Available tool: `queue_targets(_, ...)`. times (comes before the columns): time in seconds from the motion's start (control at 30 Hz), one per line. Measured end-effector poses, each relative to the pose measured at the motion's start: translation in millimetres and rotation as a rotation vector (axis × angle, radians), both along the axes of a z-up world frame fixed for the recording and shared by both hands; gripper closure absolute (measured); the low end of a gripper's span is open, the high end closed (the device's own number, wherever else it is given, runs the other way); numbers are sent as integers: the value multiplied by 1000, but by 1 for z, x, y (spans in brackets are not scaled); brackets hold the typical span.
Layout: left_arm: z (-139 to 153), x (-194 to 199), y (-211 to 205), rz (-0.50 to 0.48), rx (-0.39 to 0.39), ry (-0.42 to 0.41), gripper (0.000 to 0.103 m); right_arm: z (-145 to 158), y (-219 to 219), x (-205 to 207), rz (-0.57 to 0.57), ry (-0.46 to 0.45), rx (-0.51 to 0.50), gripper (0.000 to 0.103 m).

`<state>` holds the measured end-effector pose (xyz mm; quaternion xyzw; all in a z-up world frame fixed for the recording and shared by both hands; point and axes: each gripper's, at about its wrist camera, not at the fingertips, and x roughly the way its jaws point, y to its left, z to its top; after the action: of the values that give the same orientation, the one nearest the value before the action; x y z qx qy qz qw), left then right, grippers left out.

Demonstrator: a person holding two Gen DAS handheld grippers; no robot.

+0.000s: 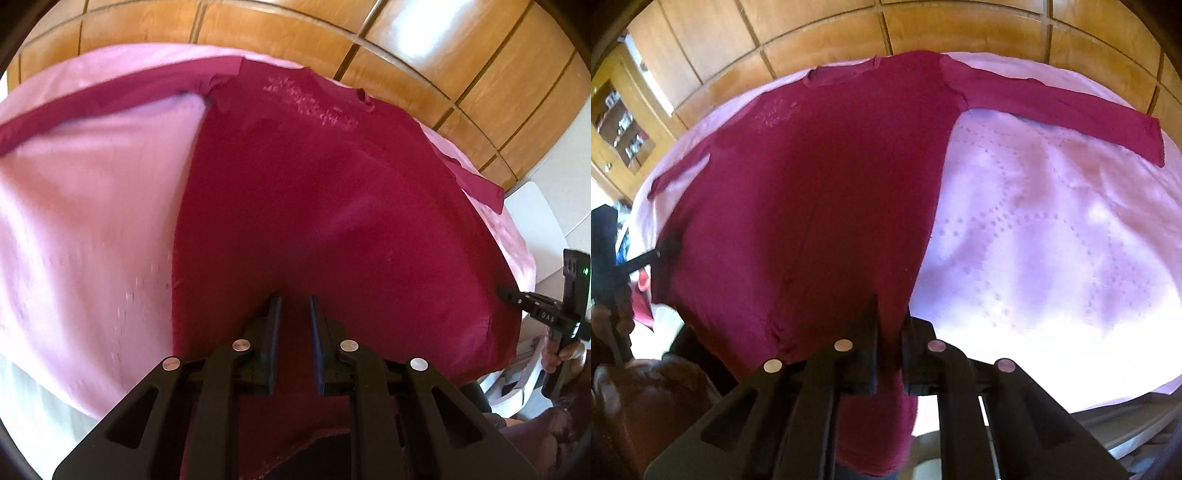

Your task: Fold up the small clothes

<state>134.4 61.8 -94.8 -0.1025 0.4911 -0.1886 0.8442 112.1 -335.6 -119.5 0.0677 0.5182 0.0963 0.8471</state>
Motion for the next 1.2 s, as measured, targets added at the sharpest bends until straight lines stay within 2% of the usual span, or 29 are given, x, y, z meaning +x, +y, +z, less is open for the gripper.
queue_targets(0.03, -1, 0, 0, -1, 1, -1, 90, -7, 1, 1, 4, 19, -1, 95)
queue_targets(0.1, 1, 4, -1, 3, -3, 14, 90, -2, -1, 3, 6, 14, 26, 90)
queue_targets(0.13, 5, 5, -1, -1, 0, 16, 90, 3, -5, 5, -1, 9, 64, 80)
queue_targets(0.17, 10, 5, -1, -3, 3, 6, 90, 7, -10, 6, -14, -7, 70, 59)
queue_targets(0.2, 15, 7, -1, -1, 5, -9, 90, 16, -22, 10, -53, -43, 59, 50)
queue_targets(0.23, 22, 9, 0, 2, -2, -28, 90, 22, -34, 13, -88, -62, 66, 47)
queue_targets(0.3, 33, 14, -2, 7, -22, -65, 90, 29, -66, 24, -192, -87, 126, 48)
queue_targets(0.37, 40, 19, -6, 7, -32, -88, 90, 33, -106, 37, -322, -118, 144, 49)
queue_targets(0.5, 42, 34, -27, -14, -21, -106, 90, 31, -176, 67, -544, -151, 188, 62)
queue_targets(0.57, 36, 40, -38, -33, 8, -96, 90, 29, -203, 78, -633, -164, 210, 63)
queue_targets(0.77, 15, 50, -56, -63, 62, -27, 90, 7, -296, 111, -903, -184, 369, 63)
queue_targets(0.93, 13, 57, -55, -55, 53, 15, 90, -7, -325, 139, -987, -188, 418, 62)
queue_targets(1.03, 11, 57, -54, -47, 50, 34, 90, -9, -330, 154, -1002, -186, 401, 63)
queue_targets(1.1, 11, 58, -55, -49, 58, 41, 90, -11, -333, 162, -991, -183, 375, 81)
queue_targets(1.13, 11, 58, -56, -50, 62, 47, 90, -9, -332, 163, -982, -178, 350, 95)
queue_targets(1.2, 12, 59, -58, -51, 74, 51, 90, -4, -332, 167, -956, -175, 292, 97)
